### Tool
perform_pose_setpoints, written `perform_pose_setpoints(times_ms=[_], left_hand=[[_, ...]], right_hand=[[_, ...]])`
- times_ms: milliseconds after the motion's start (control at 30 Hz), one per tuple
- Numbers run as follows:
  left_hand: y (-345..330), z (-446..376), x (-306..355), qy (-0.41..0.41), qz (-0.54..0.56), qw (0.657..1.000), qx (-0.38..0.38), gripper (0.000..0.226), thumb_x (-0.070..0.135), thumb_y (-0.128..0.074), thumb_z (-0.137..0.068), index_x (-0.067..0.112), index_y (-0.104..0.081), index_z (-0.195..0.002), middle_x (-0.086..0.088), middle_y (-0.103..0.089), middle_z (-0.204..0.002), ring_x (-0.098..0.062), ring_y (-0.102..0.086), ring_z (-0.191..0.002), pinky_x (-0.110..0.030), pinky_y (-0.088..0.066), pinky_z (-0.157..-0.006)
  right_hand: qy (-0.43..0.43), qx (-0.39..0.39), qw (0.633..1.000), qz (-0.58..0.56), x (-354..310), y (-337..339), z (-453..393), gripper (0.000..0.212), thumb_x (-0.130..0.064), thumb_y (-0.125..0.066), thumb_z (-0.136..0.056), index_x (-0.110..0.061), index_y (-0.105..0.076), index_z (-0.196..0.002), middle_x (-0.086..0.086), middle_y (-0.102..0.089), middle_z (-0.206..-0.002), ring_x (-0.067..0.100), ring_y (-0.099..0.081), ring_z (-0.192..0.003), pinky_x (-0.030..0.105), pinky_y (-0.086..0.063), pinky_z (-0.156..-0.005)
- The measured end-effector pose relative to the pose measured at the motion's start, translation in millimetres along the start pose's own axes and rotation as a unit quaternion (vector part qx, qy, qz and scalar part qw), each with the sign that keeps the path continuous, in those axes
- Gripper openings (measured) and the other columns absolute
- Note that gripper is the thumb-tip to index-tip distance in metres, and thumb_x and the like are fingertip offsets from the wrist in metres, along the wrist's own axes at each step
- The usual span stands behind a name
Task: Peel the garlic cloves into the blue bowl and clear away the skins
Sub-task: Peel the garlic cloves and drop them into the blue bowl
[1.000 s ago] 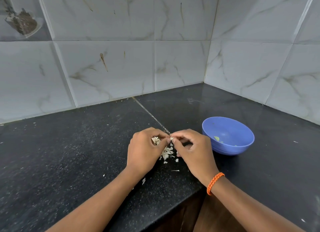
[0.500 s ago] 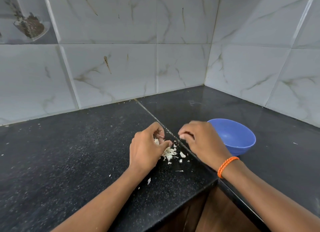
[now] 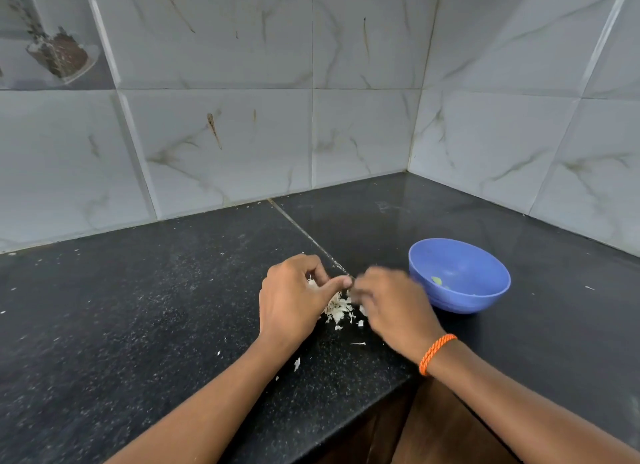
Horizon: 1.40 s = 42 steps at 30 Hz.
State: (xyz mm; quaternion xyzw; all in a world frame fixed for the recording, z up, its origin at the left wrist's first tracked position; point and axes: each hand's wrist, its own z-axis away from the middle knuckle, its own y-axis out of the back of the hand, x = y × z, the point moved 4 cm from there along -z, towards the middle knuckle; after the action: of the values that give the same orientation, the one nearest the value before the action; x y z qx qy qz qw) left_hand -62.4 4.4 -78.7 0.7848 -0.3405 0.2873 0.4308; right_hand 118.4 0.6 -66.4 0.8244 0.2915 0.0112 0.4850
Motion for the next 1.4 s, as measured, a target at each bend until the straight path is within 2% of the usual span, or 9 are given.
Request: perform_pose_setpoints(times_ms=[100, 200, 267, 400, 533, 733, 1100, 1267, 1400], left_hand=[[-3, -1, 0, -0.019, 0.038, 0.999, -0.016, 0.046, 0.060, -0.073, -0.096, 0.031, -0.065, -0.062, 0.011, -0.070, -0.074, -0.008, -0.064, -0.061, -0.044, -0.059, -0.067], [-7, 3, 5, -0.058, 0.076, 0.993, -0.066, 0.014, 0.035, -0.068, -0.106, 0.037, -0.081, -0.104, 0.020, -0.076, -0.097, -0.004, -0.071, -0.076, -0.044, -0.062, -0.080], [-9, 5, 8, -0.071, 0.082, 0.990, -0.087, 0.021, 0.023, -0.074, -0.101, 0.036, -0.080, -0.116, 0.020, -0.076, -0.101, -0.008, -0.072, -0.079, -0.043, -0.063, -0.081], [-9, 5, 8, -0.049, 0.081, 0.992, -0.083, 0.017, 0.031, -0.087, -0.091, 0.041, -0.082, -0.103, 0.021, -0.077, -0.096, -0.012, -0.072, -0.073, -0.044, -0.063, -0.077], [-9, 3, 2, -0.024, 0.107, 0.991, -0.072, 0.008, 0.031, -0.088, -0.091, 0.037, -0.084, -0.091, 0.020, -0.080, -0.089, -0.013, -0.074, -0.068, -0.048, -0.063, -0.074], [-10, 4, 2, -0.008, 0.112, 0.991, -0.079, 0.009, 0.035, -0.086, -0.092, 0.032, -0.080, -0.086, 0.005, -0.077, -0.073, -0.025, -0.072, -0.062, -0.050, -0.062, -0.070], [-7, 5, 6, -0.011, 0.150, 0.986, -0.073, 0.007, 0.025, -0.082, -0.098, 0.023, -0.078, -0.092, 0.004, -0.077, -0.082, -0.017, -0.071, -0.055, -0.029, -0.054, -0.058], [-8, 5, 9, -0.008, 0.180, 0.980, -0.085, 0.006, 0.023, -0.081, -0.098, 0.020, -0.078, -0.094, 0.002, -0.078, -0.083, -0.018, -0.070, -0.054, -0.019, -0.047, -0.056], [-8, 7, 8, 0.000, 0.195, 0.976, -0.094, 0.007, 0.024, -0.081, -0.098, 0.021, -0.080, -0.092, -0.004, -0.078, -0.076, -0.020, -0.069, -0.052, -0.019, -0.044, -0.054]], right_hand=[[-0.013, -0.006, 0.999, -0.049, 11, -10, 7, 0.015, -0.020, -0.069, -0.100, -0.031, -0.080, -0.099, -0.013, -0.070, -0.095, 0.011, -0.067, -0.086, 0.039, -0.055, -0.071], [-0.045, 0.084, 0.981, -0.167, 19, -1, 6, 0.014, -0.013, -0.076, -0.097, -0.025, -0.083, -0.100, -0.016, -0.074, -0.091, 0.007, -0.069, -0.080, 0.022, -0.052, -0.070], [-0.060, 0.091, 0.967, -0.230, 17, -1, 8, 0.018, -0.008, -0.073, -0.098, -0.021, -0.083, -0.105, -0.015, -0.076, -0.095, 0.006, -0.068, -0.071, 0.016, -0.050, -0.066], [-0.076, 0.102, 0.951, -0.283, 16, -1, 9, 0.024, -0.005, -0.068, -0.102, -0.021, -0.083, -0.112, -0.015, -0.077, -0.095, 0.014, -0.062, -0.054, 0.022, -0.053, -0.057], [-0.095, 0.111, 0.942, -0.301, 13, 1, 10, 0.017, -0.013, -0.076, -0.097, -0.025, -0.082, -0.107, -0.020, -0.075, -0.077, 0.017, -0.063, -0.054, 0.024, -0.054, -0.057], [-0.119, 0.128, 0.932, -0.317, 17, 4, 10, 0.021, -0.011, -0.081, -0.092, -0.030, -0.079, -0.101, -0.016, -0.072, -0.080, 0.020, -0.067, -0.066, 0.017, -0.052, -0.062], [-0.119, 0.081, 0.916, -0.374, 13, -3, 10, 0.027, -0.013, -0.066, -0.103, -0.031, -0.074, -0.122, -0.013, -0.076, -0.101, 0.018, -0.074, -0.073, 0.017, -0.050, -0.052], [-0.133, 0.069, 0.900, -0.410, 15, -5, 9, 0.013, -0.014, -0.069, -0.102, -0.021, -0.079, -0.108, -0.006, -0.076, -0.101, 0.020, -0.076, -0.083, 0.035, -0.053, -0.045], [-0.134, 0.073, 0.879, -0.451, 15, -6, 7, 0.009, -0.005, -0.074, -0.097, -0.012, -0.078, -0.099, -0.005, -0.070, -0.109, 0.024, -0.075, -0.082, 0.036, -0.050, -0.045]])
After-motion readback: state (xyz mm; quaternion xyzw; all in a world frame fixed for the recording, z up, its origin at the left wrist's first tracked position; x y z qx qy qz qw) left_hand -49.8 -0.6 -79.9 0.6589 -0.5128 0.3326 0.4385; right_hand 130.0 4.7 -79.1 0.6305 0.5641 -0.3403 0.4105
